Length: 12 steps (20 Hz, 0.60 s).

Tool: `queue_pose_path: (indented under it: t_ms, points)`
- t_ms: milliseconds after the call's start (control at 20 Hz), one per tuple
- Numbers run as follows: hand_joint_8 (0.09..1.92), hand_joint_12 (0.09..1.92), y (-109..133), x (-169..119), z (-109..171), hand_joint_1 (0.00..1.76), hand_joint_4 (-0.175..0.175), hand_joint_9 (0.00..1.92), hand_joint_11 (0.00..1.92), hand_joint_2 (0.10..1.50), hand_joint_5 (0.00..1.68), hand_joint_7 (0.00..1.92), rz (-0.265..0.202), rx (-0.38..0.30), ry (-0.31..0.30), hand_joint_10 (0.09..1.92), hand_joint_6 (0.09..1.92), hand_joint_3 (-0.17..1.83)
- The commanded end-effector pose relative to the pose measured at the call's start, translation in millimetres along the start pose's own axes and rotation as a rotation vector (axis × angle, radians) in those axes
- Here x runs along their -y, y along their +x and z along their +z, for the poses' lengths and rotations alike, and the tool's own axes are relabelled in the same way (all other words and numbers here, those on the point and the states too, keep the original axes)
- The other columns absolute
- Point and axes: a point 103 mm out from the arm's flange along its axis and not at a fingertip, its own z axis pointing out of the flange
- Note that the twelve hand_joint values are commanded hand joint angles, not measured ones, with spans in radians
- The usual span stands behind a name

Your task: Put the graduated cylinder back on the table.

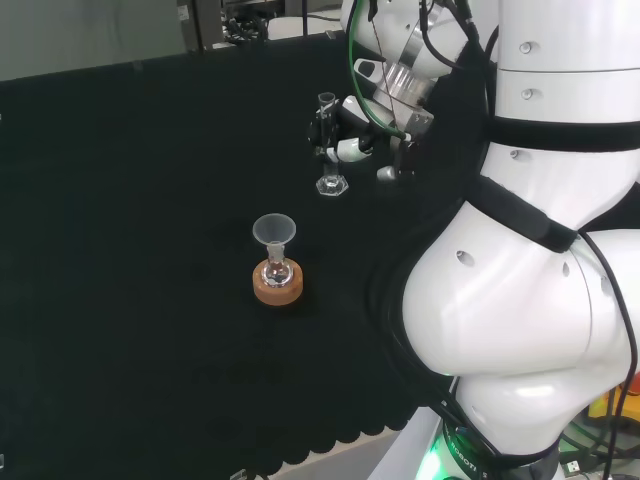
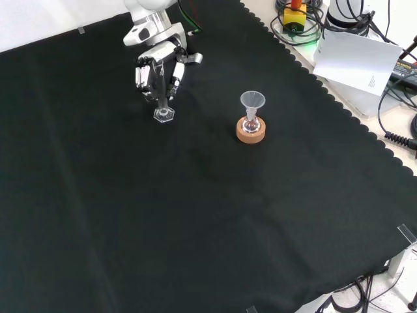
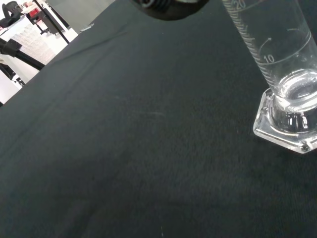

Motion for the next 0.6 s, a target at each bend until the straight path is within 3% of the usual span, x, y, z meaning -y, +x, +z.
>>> queue_pose_path:
  t_ms: [50,600]
  points:
    - [0.60,1.05,0.3,1.3,-2.2,1.16,-0.055,1.27,0.92,1.09,0.81,0.89,0.012,0.004,0.020,0.09,0.82,-0.17]
    - [0.61,1.13,-2.5,-1.2,-4.2,1.14,-0.046,1.20,0.80,1.07,0.76,0.83,0.036,-0.001,0.060,0.09,0.81,-0.17]
